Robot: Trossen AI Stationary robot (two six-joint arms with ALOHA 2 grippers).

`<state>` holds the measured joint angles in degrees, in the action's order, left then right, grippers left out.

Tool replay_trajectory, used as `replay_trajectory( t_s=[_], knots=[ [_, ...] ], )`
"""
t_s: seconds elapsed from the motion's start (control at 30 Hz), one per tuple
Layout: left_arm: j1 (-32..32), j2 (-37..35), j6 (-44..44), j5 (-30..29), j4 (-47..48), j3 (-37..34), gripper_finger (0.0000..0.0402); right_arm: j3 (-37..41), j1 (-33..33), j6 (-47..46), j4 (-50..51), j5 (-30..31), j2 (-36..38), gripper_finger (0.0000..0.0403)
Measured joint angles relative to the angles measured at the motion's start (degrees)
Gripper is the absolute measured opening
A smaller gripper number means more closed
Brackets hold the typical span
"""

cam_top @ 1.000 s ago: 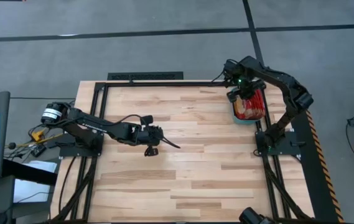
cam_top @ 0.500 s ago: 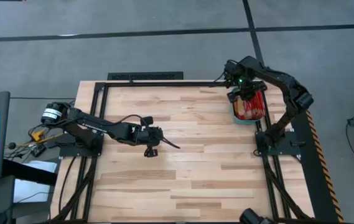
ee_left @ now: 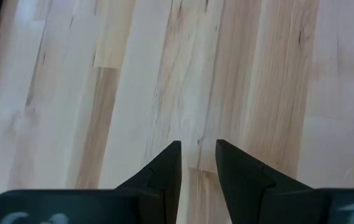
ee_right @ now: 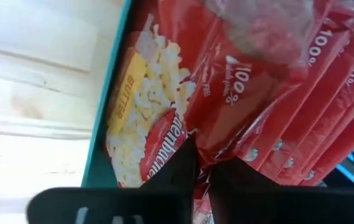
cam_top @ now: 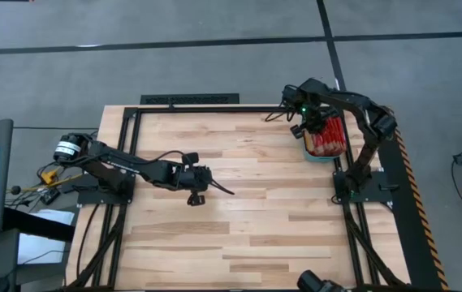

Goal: Sort popcorn bags into baskets
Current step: Put the popcorn bag into the green bin

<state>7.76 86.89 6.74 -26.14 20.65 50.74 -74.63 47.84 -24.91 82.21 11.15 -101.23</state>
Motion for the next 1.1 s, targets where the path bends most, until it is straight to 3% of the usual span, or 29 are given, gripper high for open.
replay_trajectory(
  t_s=[0.57, 0.73, 0.87, 0.97, 1.1],
  knots=[
    [0.05, 0.02, 0.18, -0.07, -0.84, 0.00, 0.0093, 0.04, 1.47, 2.91, -1.02, 0.78, 12.29, 0.0166],
    [0.03, 0.02, 0.18, -0.11, -0.84, 0.00, 0.0093, 0.04, 1.01, 2.99, -9.28, 1.03, 15.68, 0.0183],
    [0.03, 0.02, 1.16, -0.14, -0.67, 0.00, 0.0093, 0.07, -1.45, 10.74, -16.90, 1.67, 15.42, 0.0152],
    [0.03, 0.02, 1.59, -0.52, 0.75, 0.00, 0.0093, 1.00, -3.78, 18.92, -18.21, 3.58, 13.53, 0.0097],
    [0.00, 0.02, 3.48, -4.45, 3.96, 0.00, 0.0093, 1.07, -4.68, 22.50, -18.53, 5.09, 10.73, 0.0017]
  ],
)
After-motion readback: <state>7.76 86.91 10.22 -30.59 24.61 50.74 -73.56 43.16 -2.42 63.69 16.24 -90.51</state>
